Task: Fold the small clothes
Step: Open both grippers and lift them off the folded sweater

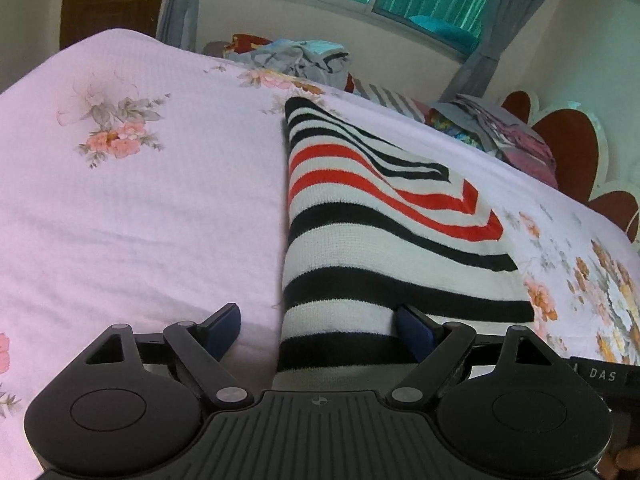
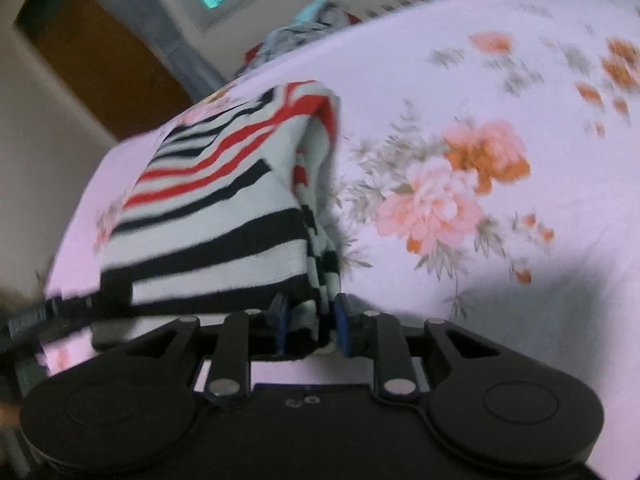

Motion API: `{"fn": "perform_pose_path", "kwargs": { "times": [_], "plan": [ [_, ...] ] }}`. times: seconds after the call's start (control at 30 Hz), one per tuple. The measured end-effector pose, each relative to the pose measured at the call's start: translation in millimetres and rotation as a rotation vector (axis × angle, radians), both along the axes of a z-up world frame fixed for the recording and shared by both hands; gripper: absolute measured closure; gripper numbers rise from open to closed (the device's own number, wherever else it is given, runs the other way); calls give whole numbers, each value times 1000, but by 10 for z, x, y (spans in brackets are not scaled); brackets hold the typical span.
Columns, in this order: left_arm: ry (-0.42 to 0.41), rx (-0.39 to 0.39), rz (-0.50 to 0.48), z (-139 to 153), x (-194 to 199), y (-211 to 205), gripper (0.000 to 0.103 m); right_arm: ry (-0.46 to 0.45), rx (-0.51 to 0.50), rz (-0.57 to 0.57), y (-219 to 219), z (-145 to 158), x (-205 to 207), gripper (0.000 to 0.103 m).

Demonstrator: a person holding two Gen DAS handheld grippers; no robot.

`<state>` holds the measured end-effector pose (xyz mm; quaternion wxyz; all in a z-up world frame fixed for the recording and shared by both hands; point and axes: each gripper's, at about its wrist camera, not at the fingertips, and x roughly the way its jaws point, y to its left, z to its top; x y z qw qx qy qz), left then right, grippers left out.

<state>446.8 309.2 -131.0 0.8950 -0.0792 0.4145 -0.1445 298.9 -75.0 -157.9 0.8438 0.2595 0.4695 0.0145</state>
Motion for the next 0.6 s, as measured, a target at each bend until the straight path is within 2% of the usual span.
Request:
{"fn": "perform_pose_path", "kwargs": {
  "times": [0.13,0.17,0.23,0.27,0.33,0.47,0.6],
  "plan": [
    [14,21,26,64,-47,-46,18,30,-44,17,57,57,22,75],
    [22,18,26,80,-60,-55,18,41,-61,18,65,67,39,69],
    [23,17,38,119,-115,-78,10,49,-90,25,79,80,61,63],
    [19,27,49,143,-146,-95,2,51,-106,32,88,86,68,60],
    [9,47,60,200,-235,-138,0,58,-120,32,80,112,69,55],
    [34,119,73,307,-427,-226,0,-2,-84,24,23,339,-111,52],
    [-21,211,100,517,-839,-313,0,-60,-84,76,34,591,-445,45]
  ]
}}
